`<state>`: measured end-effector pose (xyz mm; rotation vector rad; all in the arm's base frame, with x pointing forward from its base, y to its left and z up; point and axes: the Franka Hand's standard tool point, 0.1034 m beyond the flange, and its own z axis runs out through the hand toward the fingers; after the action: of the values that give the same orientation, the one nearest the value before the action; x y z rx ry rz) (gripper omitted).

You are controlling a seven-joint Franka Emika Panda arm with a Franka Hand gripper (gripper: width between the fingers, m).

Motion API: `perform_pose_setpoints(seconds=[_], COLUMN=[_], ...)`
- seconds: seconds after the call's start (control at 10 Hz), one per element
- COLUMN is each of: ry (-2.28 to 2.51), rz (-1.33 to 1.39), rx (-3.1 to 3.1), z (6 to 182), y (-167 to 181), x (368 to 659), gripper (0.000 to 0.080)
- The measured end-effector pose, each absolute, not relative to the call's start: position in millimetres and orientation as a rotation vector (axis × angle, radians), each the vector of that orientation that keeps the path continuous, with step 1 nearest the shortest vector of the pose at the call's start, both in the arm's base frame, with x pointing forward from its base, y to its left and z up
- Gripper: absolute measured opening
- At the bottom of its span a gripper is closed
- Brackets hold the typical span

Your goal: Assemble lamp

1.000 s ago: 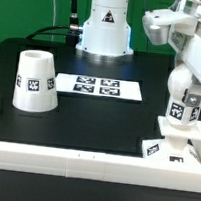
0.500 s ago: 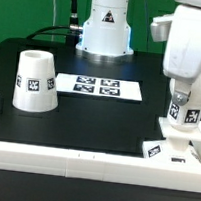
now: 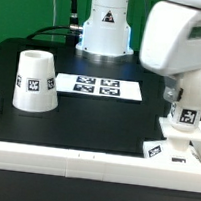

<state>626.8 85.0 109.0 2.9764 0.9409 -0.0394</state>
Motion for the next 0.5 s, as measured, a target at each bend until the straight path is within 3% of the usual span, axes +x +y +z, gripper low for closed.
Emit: perform_pose_setpoints(seconds=[0.5], ry=[0.301], rz=[0.006], rx=[3.156], z=[109.2], y=[89.9], x=[629.8], gripper=[0.0576])
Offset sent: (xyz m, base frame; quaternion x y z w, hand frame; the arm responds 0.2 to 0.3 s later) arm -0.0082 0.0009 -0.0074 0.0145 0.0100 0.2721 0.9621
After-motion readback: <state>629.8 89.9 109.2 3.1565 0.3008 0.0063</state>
